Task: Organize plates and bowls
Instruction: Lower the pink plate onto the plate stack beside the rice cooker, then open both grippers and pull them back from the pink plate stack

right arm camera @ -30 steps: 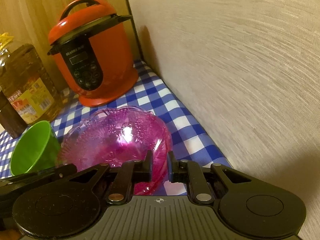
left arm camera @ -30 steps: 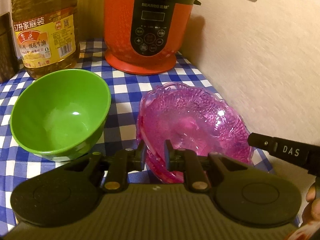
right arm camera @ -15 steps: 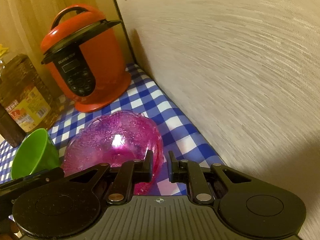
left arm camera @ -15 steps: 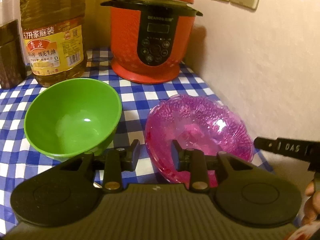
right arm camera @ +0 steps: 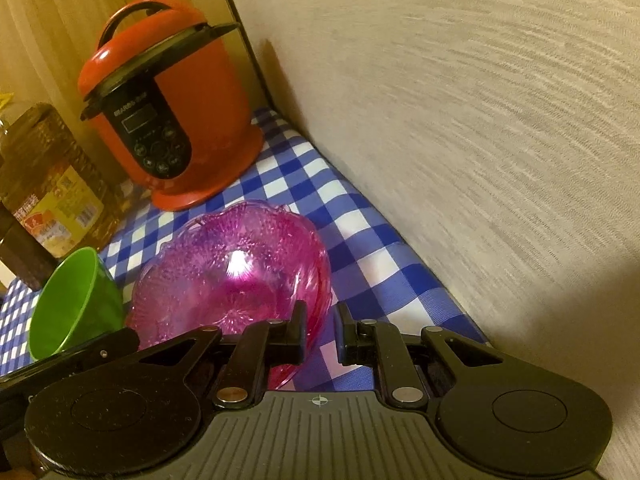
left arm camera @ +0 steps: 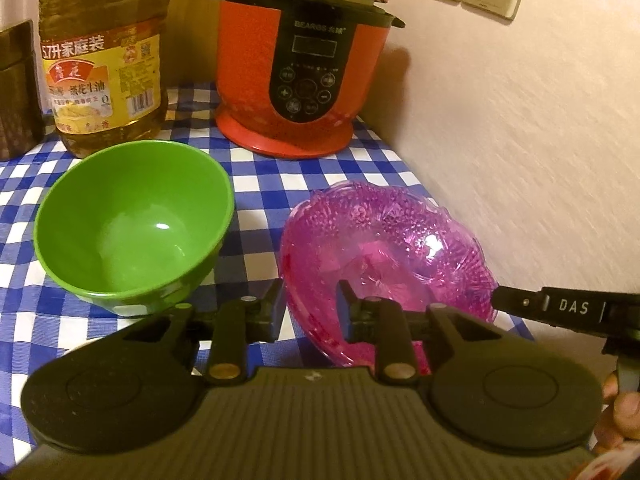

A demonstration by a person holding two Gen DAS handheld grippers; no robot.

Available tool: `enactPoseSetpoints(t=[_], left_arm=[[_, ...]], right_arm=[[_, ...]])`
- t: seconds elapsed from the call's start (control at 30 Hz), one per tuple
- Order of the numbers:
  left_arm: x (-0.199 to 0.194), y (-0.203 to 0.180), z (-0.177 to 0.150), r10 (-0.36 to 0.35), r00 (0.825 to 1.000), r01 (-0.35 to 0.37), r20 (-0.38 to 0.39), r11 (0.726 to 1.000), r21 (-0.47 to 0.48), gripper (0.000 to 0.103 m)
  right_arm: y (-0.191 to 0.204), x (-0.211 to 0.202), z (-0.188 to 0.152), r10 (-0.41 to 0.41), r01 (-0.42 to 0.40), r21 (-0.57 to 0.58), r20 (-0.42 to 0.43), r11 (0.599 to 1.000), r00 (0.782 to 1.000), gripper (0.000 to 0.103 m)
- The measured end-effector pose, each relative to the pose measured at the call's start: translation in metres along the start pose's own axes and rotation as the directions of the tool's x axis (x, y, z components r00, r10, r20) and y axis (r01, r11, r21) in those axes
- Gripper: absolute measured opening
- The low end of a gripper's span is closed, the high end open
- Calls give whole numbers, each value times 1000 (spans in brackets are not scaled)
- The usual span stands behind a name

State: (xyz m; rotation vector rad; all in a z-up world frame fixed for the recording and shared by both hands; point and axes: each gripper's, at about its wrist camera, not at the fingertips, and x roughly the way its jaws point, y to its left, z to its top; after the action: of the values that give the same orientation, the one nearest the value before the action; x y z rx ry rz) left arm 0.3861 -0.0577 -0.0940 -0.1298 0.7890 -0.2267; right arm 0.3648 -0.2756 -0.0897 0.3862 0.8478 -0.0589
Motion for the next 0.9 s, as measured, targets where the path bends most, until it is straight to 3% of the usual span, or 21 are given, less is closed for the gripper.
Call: enactPoseSetpoints(t=[0.47, 0.53, 0.67, 0.9], left_arm=[[-49, -6, -1, -27, 999, 28, 25, 998, -53, 24], [-65, -9, -4, -21, 999, 22, 33, 999, -45, 24], [-94, -10, -18, -2, 999, 3, 33, 999, -55, 29], [-152, -4, -53, 33, 999, -30, 23, 994, -103, 40]], right_arm=[[4, -43, -15, 30, -31, 6, 57, 1000, 998, 15], [5, -55, -22, 29, -30, 10, 61, 1000, 998, 17], [6, -81, -40, 54, -55, 2, 59, 999, 997, 39], [3, -135, -72, 76, -76, -8, 45, 997, 996, 43]])
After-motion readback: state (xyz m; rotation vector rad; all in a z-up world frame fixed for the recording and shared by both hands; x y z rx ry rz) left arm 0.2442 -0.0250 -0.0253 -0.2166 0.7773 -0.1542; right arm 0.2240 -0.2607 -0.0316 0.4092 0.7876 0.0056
